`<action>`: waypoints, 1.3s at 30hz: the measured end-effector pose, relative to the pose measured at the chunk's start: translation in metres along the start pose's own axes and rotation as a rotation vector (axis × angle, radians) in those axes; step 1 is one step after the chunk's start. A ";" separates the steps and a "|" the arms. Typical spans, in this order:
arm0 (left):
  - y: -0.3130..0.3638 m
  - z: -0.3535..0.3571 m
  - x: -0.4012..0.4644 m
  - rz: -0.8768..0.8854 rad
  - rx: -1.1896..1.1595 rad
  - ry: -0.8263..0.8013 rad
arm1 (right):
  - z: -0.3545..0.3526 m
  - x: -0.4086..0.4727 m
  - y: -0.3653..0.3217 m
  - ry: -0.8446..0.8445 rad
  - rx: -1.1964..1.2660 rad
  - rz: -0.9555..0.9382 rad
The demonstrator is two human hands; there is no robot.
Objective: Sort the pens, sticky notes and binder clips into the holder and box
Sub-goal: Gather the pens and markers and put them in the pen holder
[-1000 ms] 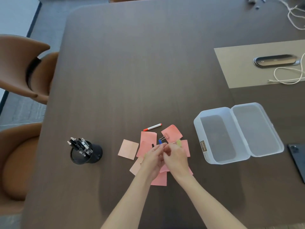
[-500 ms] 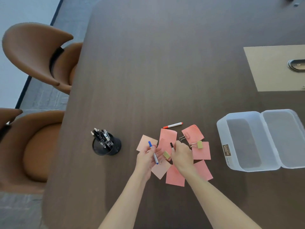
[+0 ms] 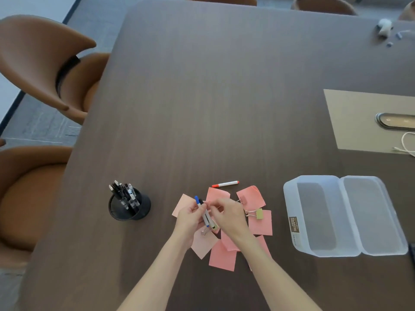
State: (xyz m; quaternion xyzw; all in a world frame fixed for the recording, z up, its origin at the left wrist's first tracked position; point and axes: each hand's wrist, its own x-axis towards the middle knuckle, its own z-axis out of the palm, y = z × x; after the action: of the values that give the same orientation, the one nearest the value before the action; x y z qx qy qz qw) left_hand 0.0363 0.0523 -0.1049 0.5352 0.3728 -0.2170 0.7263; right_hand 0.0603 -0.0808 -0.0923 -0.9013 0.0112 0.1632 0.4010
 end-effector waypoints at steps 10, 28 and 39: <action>0.016 0.005 -0.001 -0.012 -0.035 0.076 | -0.021 0.092 0.033 0.023 -0.753 -0.200; 0.061 -0.016 -0.026 0.301 0.141 0.174 | -0.020 0.036 -0.053 -0.281 0.064 0.020; 0.088 -0.109 -0.077 0.601 0.312 0.463 | 0.051 0.023 -0.151 -0.305 0.058 -0.257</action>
State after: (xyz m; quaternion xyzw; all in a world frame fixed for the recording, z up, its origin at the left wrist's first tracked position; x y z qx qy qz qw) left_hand 0.0168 0.1773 -0.0076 0.7587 0.3161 0.0774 0.5643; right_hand 0.0901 0.0611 -0.0219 -0.8483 -0.1602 0.2451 0.4412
